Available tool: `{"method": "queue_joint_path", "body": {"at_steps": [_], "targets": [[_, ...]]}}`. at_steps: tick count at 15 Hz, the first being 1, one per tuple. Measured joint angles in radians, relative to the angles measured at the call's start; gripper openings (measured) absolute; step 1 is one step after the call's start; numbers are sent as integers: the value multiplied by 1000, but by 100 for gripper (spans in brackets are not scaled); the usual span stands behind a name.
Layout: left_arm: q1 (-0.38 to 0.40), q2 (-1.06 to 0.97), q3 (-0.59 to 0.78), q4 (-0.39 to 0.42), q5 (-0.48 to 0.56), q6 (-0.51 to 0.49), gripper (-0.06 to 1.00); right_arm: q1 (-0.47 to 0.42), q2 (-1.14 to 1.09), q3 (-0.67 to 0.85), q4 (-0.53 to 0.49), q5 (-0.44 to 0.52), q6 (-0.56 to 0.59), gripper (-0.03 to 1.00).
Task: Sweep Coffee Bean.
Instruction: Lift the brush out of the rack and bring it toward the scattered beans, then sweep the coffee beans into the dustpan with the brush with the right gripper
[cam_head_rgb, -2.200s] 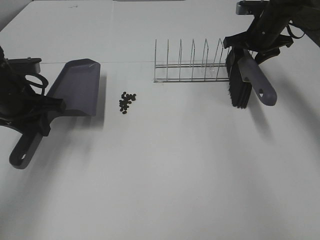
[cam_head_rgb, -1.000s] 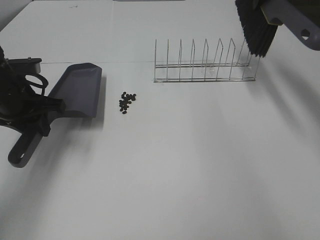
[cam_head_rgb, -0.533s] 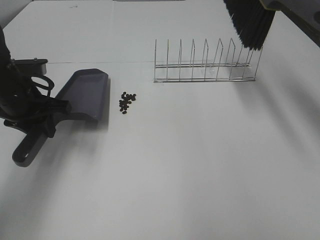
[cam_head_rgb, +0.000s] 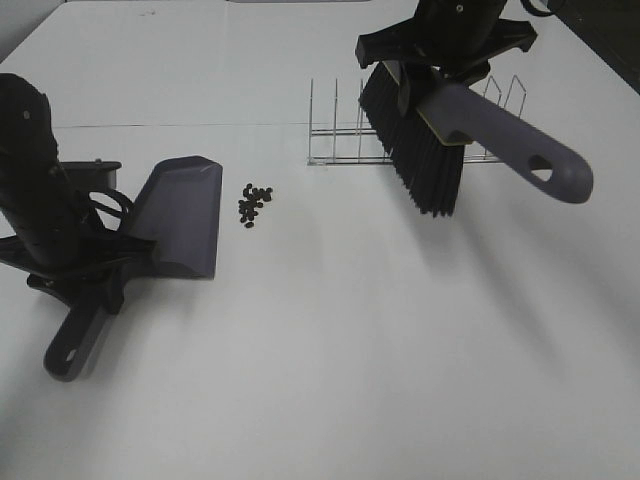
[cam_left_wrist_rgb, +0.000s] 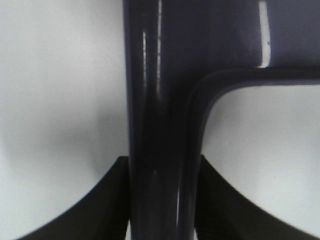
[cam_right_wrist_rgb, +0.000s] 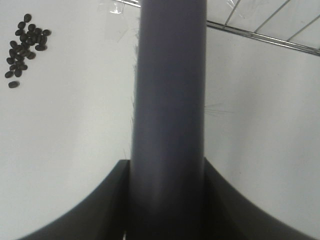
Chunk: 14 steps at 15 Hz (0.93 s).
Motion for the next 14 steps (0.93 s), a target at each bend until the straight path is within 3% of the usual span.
{"method": "queue_joint_path", "body": {"at_steps": [5,9,11,14], "targets": [[-23,30,-7,-7,7,-14,32,20,93,18,-1,-64,-4,28],[-23,32,-7,-10,8,-15,32,110,219,13,-22,-85,-4,28],[-23,32,-8,-13,11,-16,32,168,262,-46,-30,-93,-4,28],[-23,32,-9,-18,15,-19,32,255,356,-198,-35,-32,-4,28]]}}
